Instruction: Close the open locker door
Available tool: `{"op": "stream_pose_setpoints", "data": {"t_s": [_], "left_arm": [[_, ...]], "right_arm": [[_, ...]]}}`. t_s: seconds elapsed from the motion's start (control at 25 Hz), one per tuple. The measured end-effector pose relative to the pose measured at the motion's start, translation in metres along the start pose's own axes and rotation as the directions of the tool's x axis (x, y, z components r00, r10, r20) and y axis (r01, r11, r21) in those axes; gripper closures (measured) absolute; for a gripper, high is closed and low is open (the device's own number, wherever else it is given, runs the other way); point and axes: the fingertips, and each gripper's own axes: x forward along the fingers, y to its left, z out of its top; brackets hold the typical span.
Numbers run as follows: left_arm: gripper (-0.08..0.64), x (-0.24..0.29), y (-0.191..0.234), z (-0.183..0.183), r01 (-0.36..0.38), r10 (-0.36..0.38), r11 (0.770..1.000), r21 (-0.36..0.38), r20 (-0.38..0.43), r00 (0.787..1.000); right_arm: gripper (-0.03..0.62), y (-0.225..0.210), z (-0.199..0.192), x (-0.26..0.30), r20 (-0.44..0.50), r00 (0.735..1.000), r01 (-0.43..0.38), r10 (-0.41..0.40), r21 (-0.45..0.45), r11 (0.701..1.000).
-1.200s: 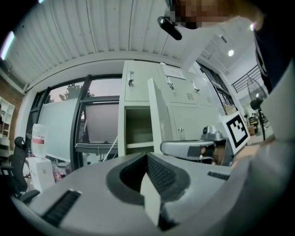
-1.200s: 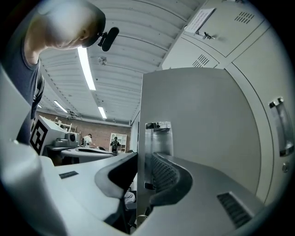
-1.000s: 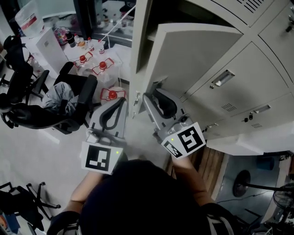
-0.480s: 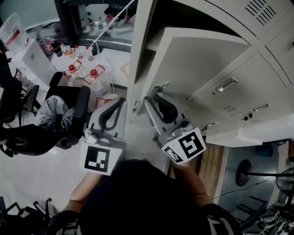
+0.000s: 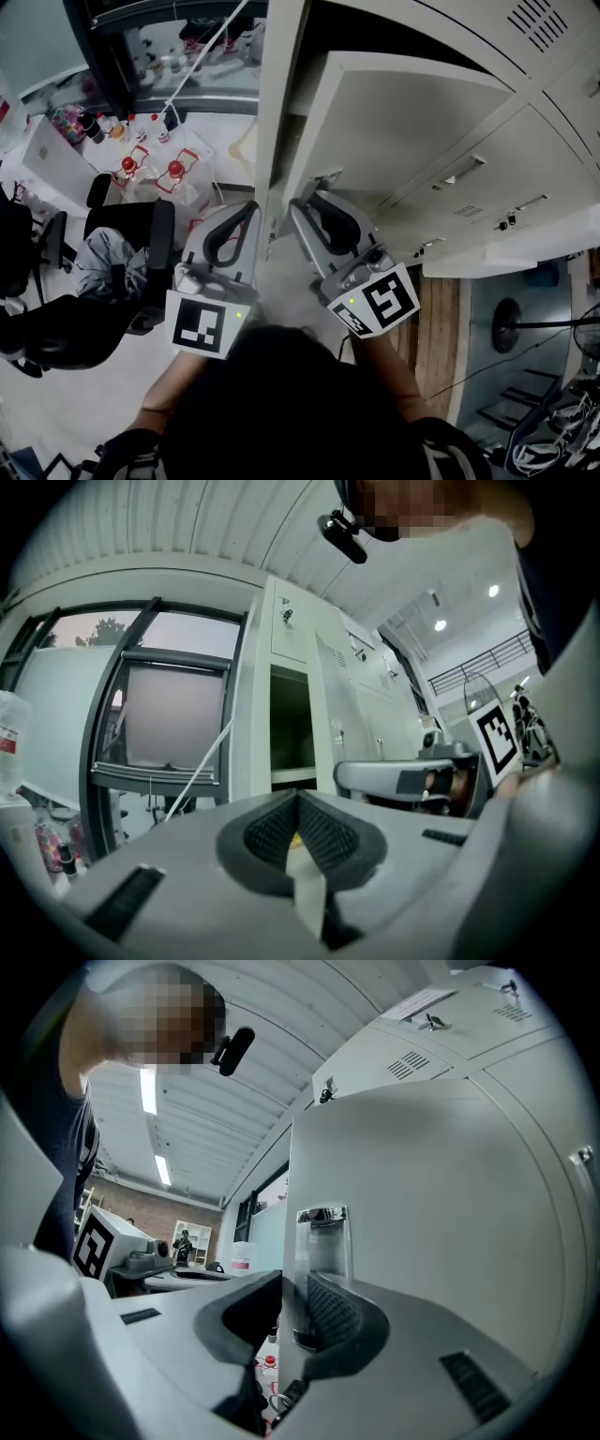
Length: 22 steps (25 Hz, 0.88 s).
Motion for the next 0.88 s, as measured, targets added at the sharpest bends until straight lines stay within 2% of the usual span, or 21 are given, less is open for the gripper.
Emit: {"op": "stream_pose_setpoints", "data": {"t_s": [0.24,0.88], "left_arm": [[0.560,0.010,0.008,-0.005,0.057,-0.057,0.998,-0.006,-0.005,0.998],[0.560,0.030,0.035,-0.009,0.122,-0.121,0.992,-0.033,0.016,0.992]], "right_arm": [[0.500,-0.008,-0.002,0.011,0.000,0.998,0.056,-0.056,-0.009,0.998],[0.508,-0.025,-0.008,0.038,-0.010,0.989,0.148,-0.149,-0.029,0.988]]}}
